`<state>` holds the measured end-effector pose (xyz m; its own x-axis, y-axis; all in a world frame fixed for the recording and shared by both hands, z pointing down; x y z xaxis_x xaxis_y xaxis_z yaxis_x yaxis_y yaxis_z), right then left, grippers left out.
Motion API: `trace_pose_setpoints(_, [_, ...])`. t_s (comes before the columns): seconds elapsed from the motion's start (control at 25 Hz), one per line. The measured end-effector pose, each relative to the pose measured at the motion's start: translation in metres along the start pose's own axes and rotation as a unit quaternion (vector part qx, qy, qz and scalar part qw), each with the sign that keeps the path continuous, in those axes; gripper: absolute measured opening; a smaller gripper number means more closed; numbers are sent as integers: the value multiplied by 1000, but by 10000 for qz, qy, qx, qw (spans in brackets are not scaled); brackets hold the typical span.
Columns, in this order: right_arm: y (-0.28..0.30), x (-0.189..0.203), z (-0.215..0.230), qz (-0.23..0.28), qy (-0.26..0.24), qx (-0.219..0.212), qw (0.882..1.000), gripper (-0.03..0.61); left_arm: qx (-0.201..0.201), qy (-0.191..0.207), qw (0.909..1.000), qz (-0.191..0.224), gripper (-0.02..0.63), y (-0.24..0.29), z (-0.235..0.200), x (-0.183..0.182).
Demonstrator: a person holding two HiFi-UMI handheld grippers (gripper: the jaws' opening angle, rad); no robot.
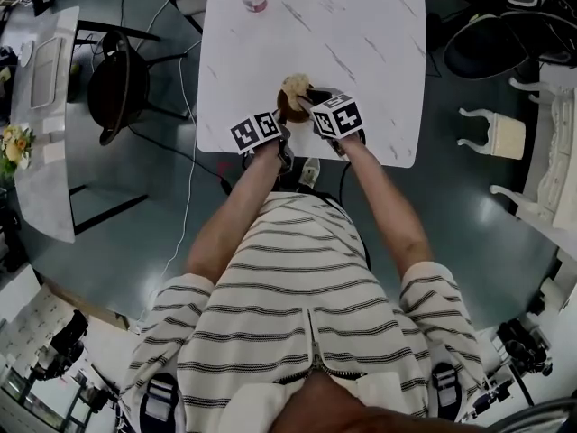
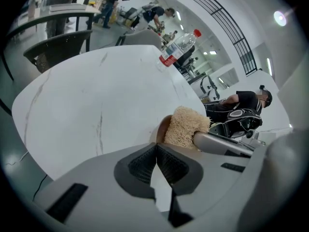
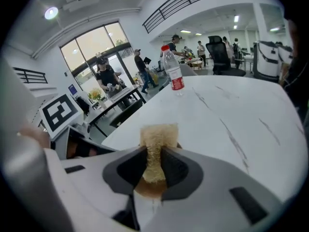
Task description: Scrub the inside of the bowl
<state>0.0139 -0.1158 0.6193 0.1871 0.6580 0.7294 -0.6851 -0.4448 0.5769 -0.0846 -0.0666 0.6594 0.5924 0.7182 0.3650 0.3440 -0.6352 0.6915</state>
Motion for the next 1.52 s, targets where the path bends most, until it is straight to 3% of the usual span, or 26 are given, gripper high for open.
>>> trace_pose_setpoints(0.36, [6, 7, -22, 42, 21, -340, 9994, 97, -14, 16, 10000, -7, 8, -1, -3, 3])
trace_pose_setpoints(0.64, [-12, 21, -35, -475, -309, -645, 9963, 95, -41, -27, 10000, 21, 6, -6, -7, 2])
trace_pose_setpoints(0.84, [-27, 25, -28, -515, -151, -274, 9982, 96, -40, -79, 10000, 13, 6, -9, -9, 2])
trace_pose_setpoints(1.04, [-29, 12, -13, -35, -55, 245, 9997, 97, 1, -65, 10000, 6, 8, -7, -8, 1])
trace_pose_setpoints(1.52, [-37, 9, -21, 784, 643, 509, 9935, 97, 83, -252, 9996, 41, 9, -10, -9, 0])
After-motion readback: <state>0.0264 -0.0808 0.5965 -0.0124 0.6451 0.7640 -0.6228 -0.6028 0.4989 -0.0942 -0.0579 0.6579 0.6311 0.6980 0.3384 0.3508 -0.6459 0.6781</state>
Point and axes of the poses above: the fingertips, and each gripper's own axes: y forward along the fingers, z to its right, x out of its underside, the point moved 4 cm from there along -y, backward along the fingers, and after that the axes turned 14 degrees about z, right-handed, at the moved point
